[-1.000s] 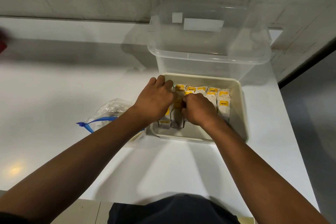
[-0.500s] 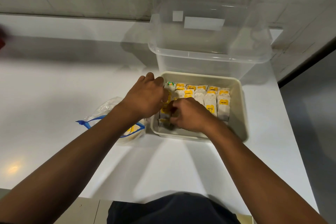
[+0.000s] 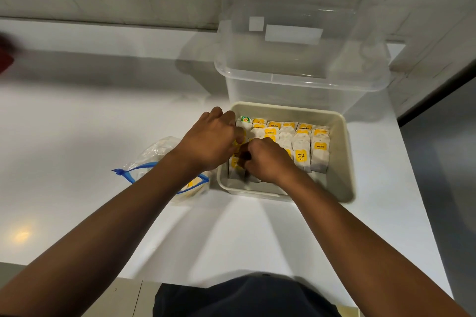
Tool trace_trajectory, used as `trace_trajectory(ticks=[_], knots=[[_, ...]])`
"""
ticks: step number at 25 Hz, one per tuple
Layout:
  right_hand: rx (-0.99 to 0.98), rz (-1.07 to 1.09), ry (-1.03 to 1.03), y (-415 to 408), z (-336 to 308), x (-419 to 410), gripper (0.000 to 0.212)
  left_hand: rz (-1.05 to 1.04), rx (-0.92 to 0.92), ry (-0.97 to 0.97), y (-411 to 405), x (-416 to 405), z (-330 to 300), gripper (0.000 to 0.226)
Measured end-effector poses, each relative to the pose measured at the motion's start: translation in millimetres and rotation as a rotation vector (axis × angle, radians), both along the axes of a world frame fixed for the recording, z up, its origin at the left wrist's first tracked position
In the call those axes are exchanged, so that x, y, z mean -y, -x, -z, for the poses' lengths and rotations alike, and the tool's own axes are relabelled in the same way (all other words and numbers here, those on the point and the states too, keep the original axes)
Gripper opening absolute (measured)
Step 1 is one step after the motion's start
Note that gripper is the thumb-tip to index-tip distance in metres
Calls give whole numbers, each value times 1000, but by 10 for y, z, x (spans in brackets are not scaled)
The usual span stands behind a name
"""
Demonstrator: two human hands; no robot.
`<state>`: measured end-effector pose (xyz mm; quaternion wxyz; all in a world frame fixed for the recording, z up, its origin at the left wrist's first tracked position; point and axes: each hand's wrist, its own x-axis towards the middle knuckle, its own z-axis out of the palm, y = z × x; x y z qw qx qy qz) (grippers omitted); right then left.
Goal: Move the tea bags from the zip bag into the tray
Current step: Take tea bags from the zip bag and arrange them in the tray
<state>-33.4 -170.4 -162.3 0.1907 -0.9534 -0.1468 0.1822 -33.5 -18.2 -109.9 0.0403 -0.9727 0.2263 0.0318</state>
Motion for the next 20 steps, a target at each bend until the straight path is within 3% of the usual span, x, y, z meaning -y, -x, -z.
trace_trajectory(ticks=[6, 11, 20], knots=[[117, 28, 144, 17, -61, -72, 19, 7, 26, 37, 13, -25, -2, 33], [120, 64, 126, 23, -141, -56, 24, 7, 47, 109, 33, -55, 0, 30], [59, 60, 99, 127, -104, -44, 16, 27, 102, 265, 60, -109, 76, 17]])
